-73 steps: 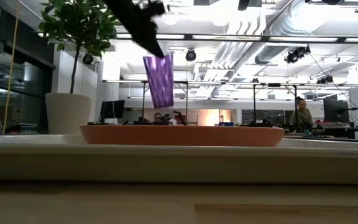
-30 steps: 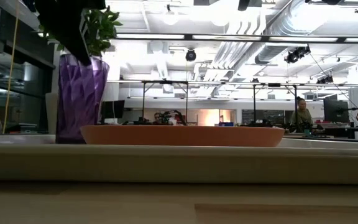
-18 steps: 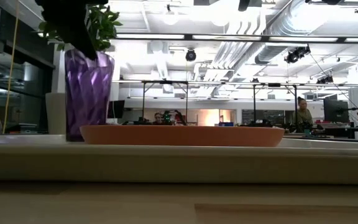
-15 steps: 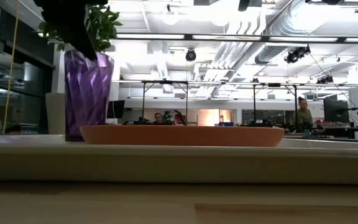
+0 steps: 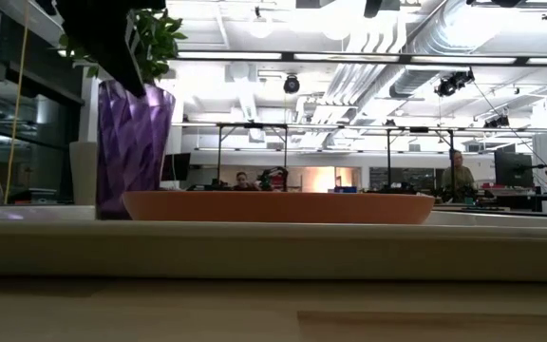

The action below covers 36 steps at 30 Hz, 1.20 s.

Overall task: Pick and place plate/cup/fork/spoon on tray
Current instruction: Put the purple cup to the top left side of the gray serving tray

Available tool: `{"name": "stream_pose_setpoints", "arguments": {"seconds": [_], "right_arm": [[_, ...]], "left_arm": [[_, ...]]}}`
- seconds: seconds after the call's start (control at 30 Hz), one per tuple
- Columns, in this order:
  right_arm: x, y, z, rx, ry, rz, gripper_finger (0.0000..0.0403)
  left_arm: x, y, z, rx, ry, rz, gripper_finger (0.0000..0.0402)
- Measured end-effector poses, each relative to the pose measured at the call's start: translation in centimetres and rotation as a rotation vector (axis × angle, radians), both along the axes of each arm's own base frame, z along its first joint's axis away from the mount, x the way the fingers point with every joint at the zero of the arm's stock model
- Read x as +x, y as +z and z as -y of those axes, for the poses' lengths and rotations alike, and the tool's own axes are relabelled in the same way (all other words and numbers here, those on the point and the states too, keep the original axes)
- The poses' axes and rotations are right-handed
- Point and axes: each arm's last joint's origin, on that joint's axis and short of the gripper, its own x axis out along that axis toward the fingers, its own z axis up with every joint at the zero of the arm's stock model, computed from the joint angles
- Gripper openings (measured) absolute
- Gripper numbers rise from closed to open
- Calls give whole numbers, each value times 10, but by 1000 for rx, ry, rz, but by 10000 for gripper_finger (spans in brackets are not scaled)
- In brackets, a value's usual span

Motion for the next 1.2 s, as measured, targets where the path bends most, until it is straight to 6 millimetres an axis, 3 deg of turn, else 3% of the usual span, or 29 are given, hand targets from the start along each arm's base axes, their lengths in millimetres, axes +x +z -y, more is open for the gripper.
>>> {"name": "stream_pose_setpoints", "arguments": {"seconds": [0.6,1.2], "right_arm": [[1,-2,0,8,3,-21,122],[1,-2,0,8,3,-21,122]], "left_arm": [[5,-4,2,-47,-7,-12,24],[6,3,2,-77,0,6,139]]}}
